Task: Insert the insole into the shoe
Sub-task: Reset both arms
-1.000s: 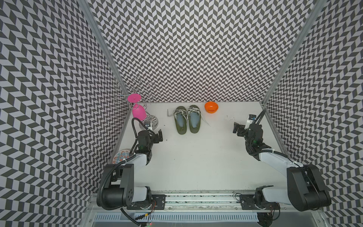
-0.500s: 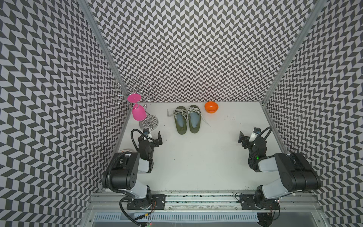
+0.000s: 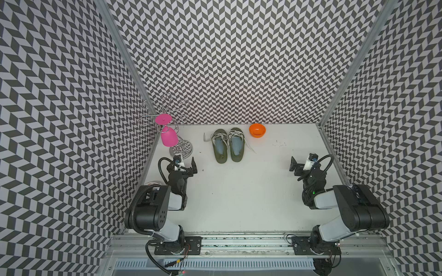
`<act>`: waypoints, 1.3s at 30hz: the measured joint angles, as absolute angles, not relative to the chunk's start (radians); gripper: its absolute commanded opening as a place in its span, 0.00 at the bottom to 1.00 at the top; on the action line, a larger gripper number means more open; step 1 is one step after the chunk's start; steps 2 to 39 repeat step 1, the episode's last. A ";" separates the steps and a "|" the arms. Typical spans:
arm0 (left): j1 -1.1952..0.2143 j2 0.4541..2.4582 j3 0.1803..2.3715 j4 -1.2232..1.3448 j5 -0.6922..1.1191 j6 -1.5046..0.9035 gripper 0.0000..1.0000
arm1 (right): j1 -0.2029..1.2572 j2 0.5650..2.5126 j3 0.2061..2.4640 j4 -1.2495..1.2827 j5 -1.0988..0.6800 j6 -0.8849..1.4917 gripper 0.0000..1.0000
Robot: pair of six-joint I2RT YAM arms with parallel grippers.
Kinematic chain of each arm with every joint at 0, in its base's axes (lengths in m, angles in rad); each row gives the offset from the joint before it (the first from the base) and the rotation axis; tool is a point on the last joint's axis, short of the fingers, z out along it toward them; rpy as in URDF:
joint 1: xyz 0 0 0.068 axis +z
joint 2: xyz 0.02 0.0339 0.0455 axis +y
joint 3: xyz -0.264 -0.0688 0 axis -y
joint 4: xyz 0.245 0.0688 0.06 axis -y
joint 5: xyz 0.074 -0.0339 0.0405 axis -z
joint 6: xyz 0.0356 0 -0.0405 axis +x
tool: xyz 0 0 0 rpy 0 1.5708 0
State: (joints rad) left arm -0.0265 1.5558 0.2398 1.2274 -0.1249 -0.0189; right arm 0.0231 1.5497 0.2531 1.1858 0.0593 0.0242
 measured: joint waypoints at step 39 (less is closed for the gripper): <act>-0.027 1.556 0.240 1.227 -0.126 -0.019 0.99 | 0.023 1.550 0.254 1.185 0.059 0.022 1.00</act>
